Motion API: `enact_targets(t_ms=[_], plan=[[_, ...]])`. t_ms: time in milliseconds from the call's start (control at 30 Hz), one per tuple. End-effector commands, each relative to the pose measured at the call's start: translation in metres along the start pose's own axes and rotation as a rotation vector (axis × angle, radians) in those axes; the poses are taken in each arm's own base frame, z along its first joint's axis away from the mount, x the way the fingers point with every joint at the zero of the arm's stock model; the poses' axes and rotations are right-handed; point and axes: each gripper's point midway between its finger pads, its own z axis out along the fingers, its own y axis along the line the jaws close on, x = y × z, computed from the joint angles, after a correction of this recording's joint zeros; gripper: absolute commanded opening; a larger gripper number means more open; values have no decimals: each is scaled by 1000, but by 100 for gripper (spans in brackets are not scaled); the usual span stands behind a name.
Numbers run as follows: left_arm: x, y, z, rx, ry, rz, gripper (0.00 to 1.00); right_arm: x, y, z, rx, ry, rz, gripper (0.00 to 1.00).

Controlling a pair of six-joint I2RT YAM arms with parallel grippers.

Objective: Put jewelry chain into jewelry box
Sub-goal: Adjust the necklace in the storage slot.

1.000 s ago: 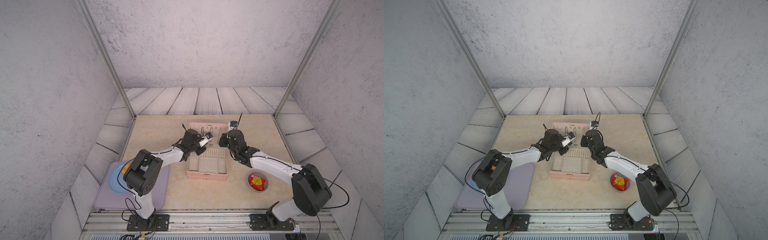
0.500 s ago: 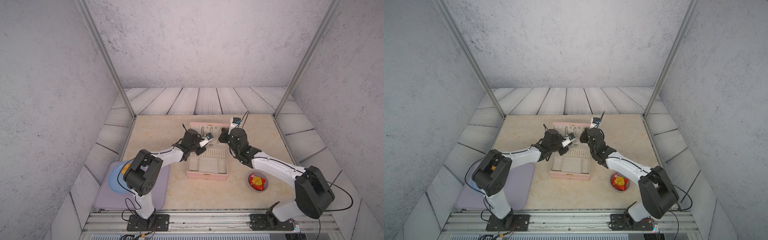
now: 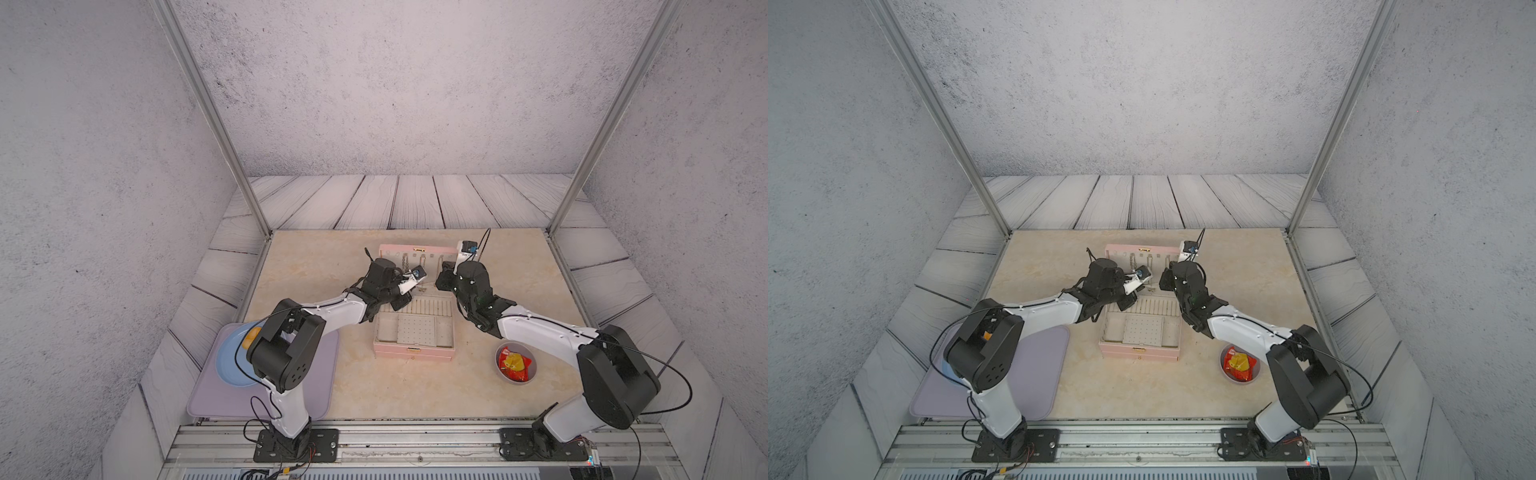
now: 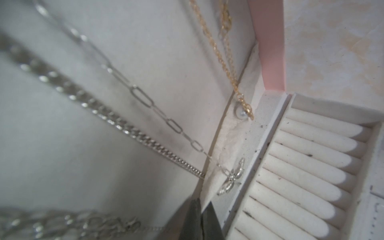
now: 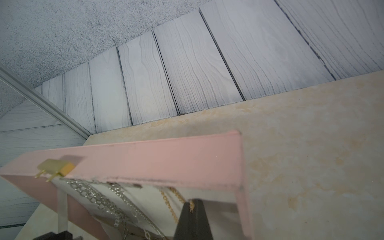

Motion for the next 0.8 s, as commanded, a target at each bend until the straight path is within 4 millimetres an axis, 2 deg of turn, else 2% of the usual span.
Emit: enact_targets(t_ms=[0,333,767], plan=[[-28,-1,-4,22,-104,7,0,5,-7,3,21,-7,-28,0],[-31,-9,-6,69,-127,18,0,26,-14,13,45,37,-50,0],[-41,-20,-14,122,-186,42,0,48,-25,17,78,85,-65,0]])
